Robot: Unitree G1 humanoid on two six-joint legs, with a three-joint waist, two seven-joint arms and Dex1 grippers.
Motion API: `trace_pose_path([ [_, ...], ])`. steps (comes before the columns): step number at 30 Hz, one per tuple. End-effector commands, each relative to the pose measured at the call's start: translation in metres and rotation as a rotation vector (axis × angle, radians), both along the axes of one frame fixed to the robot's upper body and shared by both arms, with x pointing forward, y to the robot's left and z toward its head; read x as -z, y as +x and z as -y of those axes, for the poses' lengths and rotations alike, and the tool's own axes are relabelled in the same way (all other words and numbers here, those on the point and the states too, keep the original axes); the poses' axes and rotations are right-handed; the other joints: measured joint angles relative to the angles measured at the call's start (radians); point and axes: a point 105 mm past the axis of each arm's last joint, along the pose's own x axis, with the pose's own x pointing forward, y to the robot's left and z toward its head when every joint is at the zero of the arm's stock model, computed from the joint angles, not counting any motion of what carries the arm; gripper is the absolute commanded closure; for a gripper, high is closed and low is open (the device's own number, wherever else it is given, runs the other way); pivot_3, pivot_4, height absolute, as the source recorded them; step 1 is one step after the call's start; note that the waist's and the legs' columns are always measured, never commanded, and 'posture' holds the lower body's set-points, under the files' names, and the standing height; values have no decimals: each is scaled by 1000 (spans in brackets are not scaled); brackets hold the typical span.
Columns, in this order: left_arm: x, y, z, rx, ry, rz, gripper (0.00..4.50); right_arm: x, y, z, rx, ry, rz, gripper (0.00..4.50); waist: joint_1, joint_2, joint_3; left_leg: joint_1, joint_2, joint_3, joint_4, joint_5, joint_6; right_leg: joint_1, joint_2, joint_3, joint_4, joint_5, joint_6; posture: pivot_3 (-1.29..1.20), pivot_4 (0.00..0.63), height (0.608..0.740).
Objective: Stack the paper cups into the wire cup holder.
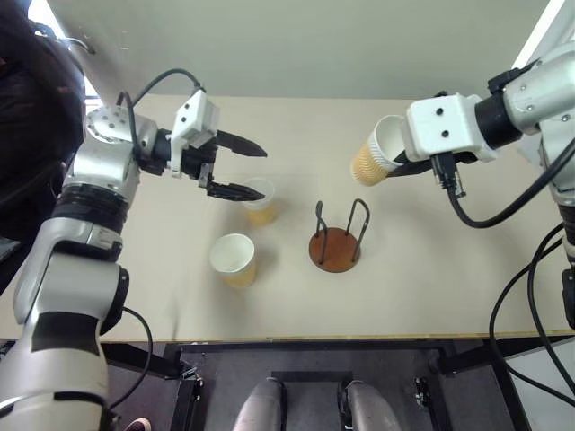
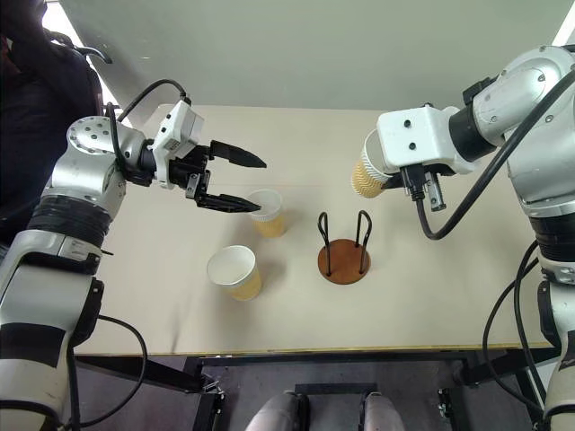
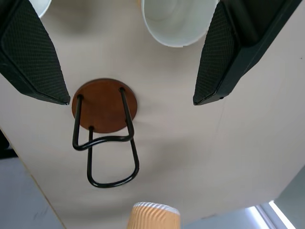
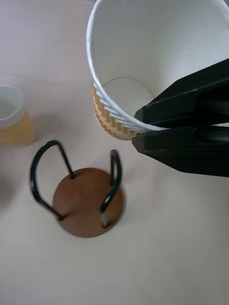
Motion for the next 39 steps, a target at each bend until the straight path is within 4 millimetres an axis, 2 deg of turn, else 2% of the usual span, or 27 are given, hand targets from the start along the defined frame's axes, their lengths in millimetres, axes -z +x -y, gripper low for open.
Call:
trace_pose_path([
  [1, -4, -6, -8, 23, -10, 12, 45, -2, -10, -8, -45, -3, -5, 4481, -1, 0, 0, 0, 0, 0, 0, 0, 0, 0, 0, 0, 0, 0, 0, 0, 150, 740],
  [10, 2, -7, -23, -8, -9, 0, 45, 3, -16, -28, -116, 0, -50, 4481, -3, 0, 0, 1, 0, 0, 1, 0, -1, 0, 1, 1, 2, 0, 0, 0, 150, 740],
  [18, 0, -10, -19, 13, -7, 0, 45, 8, -17, -38, -148, 3, -67, 4481, -2, 0, 0, 0, 0, 0, 1, 1, -1, 0, 1, 0, 2, 0, 0, 0, 150, 740],
  [33, -5, -10, -12, 31, -4, 4, 45, 24, -12, -28, -136, -66, -70, 4481, -4, 0, 0, 1, 1, 0, 1, 1, -1, 0, 1, 0, 3, -1, -1, 0, 150, 740],
  [39, -5, -11, -13, 30, -3, 1, 45, 29, -15, -30, -157, -77, -85, 4481, -4, 0, 0, 1, 1, 1, 2, 1, -1, 0, 2, 0, 3, -1, -1, 0, 150, 740],
])
